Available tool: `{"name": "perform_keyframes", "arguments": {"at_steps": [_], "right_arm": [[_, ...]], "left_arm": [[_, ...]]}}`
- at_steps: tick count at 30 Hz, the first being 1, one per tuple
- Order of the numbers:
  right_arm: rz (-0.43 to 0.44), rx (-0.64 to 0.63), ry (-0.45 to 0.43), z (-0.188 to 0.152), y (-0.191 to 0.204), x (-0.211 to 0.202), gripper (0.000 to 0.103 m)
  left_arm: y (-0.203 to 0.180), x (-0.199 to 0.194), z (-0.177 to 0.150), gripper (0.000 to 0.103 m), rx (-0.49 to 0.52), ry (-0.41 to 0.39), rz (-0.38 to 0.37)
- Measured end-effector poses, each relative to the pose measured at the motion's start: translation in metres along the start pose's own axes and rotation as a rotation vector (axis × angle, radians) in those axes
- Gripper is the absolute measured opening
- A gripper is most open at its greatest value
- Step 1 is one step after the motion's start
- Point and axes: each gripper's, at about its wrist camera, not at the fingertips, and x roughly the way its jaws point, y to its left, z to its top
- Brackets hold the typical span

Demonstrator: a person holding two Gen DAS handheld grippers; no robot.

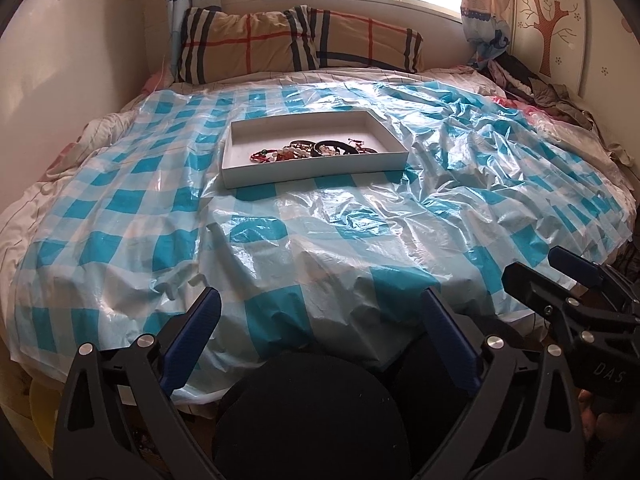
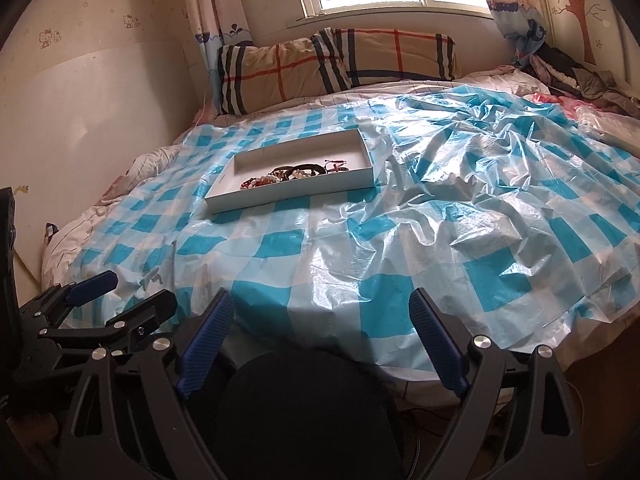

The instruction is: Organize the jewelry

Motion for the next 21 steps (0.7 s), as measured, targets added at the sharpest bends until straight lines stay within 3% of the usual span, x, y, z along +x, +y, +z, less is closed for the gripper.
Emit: {"name": "perform_keyframes", "arguments": {"at_steps": [14,21], "right_arm": [[-0.033,0.008,-0.050,-0.002,-0.001,-0.009,0.094],[-0.030,0.005,-0.056,-0.002,-0.001,-0.010,0.094]], "left_arm": [[0.010,-0.006,-0.002,0.095,-0.021,-0.023,0.011],[0.011,-0.014,-0.004,0.095,-0.005,-0.034,0.051]]}}
